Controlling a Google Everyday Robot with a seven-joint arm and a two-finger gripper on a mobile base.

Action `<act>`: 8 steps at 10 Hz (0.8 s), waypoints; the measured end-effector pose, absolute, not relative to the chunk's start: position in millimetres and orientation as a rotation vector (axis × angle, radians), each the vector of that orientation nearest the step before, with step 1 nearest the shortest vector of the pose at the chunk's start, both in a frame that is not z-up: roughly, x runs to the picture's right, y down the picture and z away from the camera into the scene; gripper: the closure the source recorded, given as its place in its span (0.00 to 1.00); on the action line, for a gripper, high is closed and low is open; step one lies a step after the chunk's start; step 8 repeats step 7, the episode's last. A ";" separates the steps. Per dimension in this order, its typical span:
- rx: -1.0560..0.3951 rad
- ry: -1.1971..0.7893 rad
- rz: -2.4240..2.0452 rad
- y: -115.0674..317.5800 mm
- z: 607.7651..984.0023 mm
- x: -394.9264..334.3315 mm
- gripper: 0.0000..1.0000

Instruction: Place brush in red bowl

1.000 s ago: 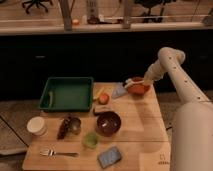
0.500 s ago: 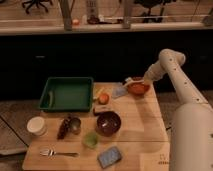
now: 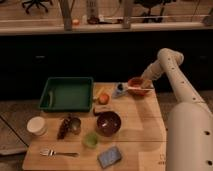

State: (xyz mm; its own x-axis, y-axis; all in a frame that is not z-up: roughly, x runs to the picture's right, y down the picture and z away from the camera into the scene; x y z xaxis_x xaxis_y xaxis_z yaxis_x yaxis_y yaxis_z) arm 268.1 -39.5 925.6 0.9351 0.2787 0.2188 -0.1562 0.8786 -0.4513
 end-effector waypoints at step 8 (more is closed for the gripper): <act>-0.459 -0.274 0.241 -36.4 925.6 270.3 0.20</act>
